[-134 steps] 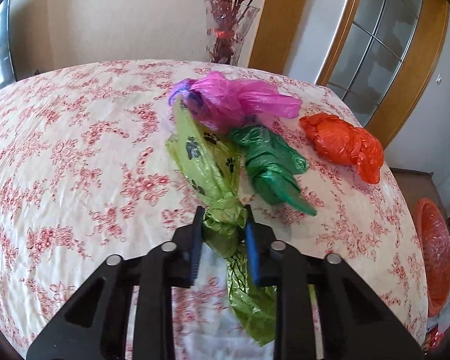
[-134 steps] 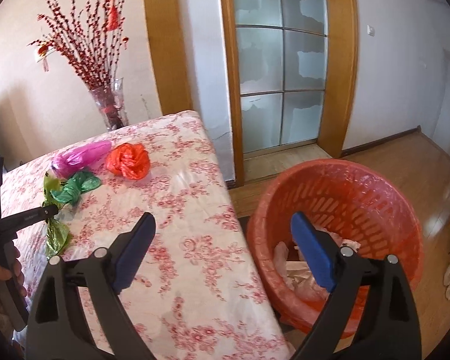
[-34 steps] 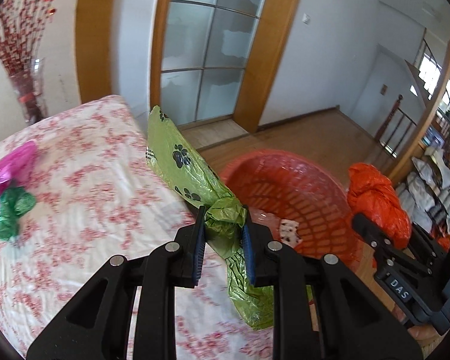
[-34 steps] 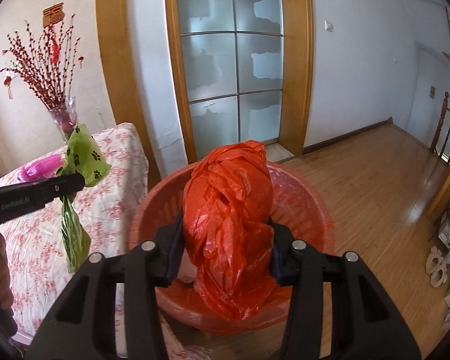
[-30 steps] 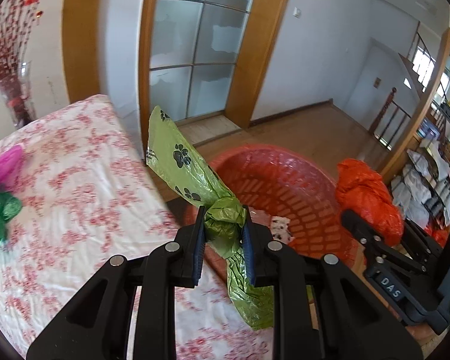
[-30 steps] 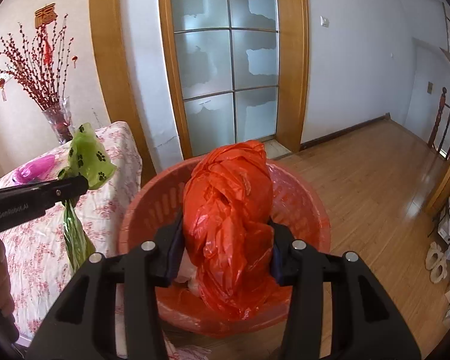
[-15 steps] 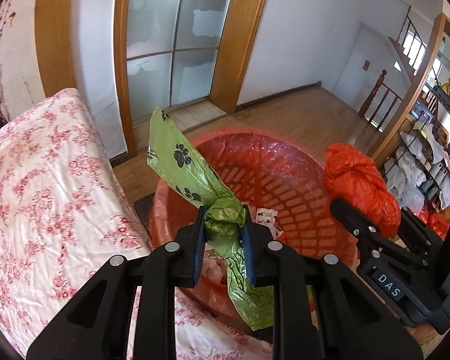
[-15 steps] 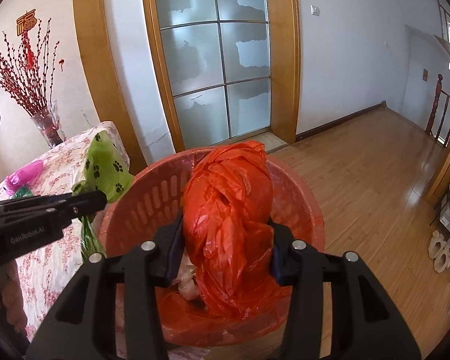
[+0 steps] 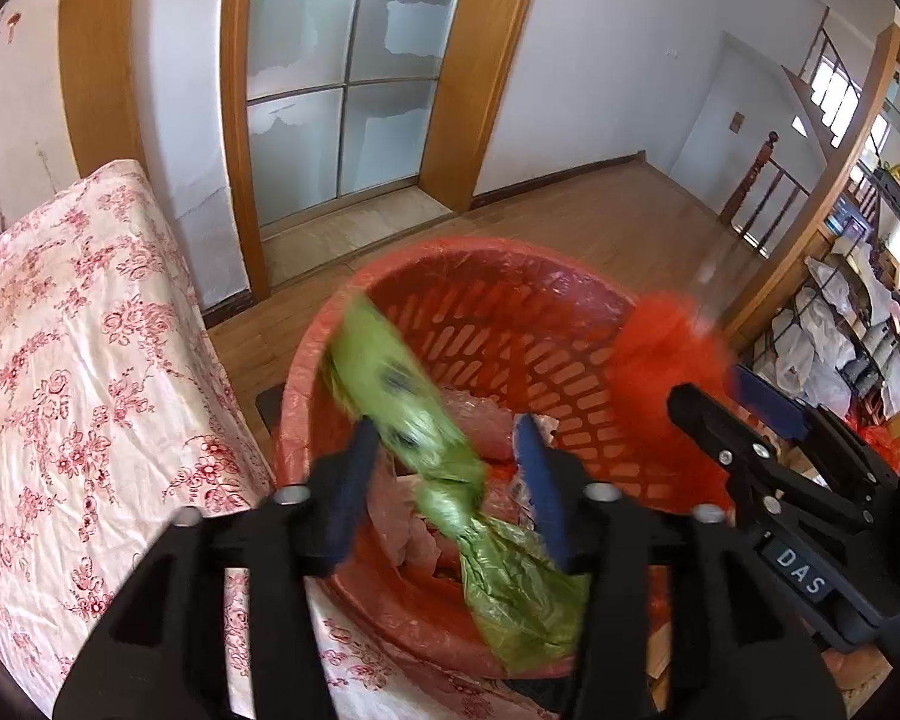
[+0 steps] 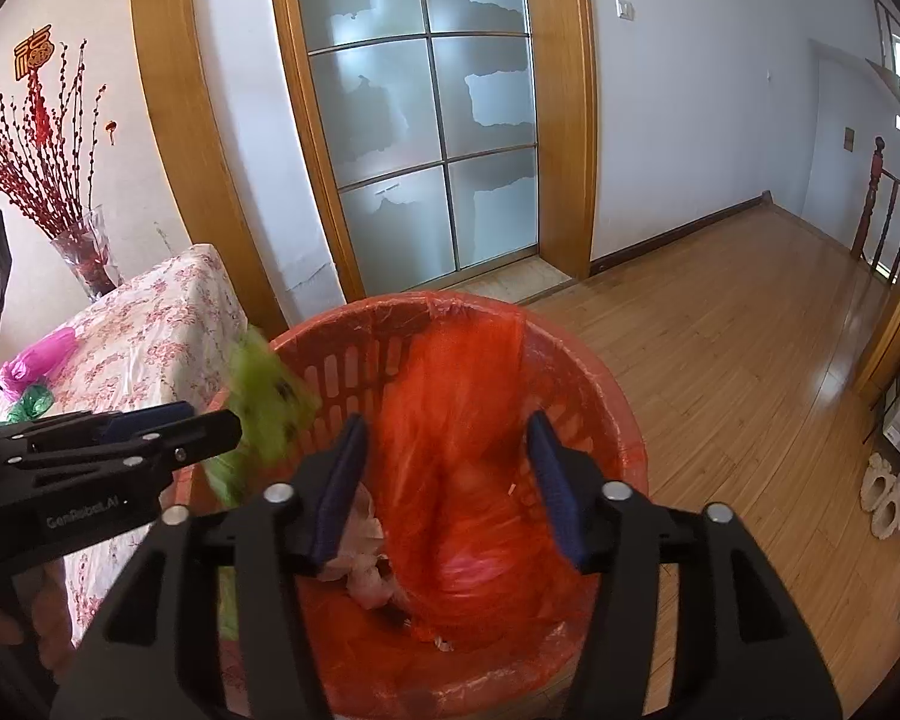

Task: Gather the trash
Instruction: 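Open both grippers to drop the bags into the wastebasket, then grasp pink-purple bag with left gripper while right grasps green bag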

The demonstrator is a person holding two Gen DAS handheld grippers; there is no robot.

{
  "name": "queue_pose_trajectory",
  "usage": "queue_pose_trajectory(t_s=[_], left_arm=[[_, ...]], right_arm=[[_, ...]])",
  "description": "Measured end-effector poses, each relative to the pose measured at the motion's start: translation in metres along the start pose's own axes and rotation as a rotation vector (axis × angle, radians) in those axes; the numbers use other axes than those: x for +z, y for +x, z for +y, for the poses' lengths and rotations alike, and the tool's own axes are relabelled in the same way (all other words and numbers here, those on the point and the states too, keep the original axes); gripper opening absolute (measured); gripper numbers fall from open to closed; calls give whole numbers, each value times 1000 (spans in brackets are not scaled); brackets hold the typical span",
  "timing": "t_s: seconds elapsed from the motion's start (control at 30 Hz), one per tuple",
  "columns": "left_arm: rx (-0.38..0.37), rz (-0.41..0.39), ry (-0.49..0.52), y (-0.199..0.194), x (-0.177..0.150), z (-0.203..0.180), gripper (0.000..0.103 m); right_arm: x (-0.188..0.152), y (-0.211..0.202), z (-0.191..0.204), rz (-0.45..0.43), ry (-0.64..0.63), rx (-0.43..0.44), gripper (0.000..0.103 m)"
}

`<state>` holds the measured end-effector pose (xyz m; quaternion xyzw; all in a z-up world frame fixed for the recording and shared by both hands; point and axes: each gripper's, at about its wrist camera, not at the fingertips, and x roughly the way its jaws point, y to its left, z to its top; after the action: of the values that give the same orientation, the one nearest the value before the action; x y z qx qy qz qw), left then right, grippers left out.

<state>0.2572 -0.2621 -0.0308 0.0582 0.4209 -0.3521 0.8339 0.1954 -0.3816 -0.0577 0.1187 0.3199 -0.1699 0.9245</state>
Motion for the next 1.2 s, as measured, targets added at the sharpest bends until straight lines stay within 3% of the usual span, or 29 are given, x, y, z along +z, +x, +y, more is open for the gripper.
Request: queue_pose_trajectory(t_s=[0.4,0.6,0.83,1.2], left_arm=[[102,-18,-75,-20,-11,39,63],[170,-45,-103,-45,-23,67,70],[276,-102,-143,-85,-45,106,80],[408,-133,-283,-142,-94,183,80]], right_arm=[[-3,-5,-2,-10,3,-36,70],[-1,-11,12,-13,-20,-18,71],[1,-20,53,-23,-72,47,83],[-1,-25,144,-7,-138,190,83]])
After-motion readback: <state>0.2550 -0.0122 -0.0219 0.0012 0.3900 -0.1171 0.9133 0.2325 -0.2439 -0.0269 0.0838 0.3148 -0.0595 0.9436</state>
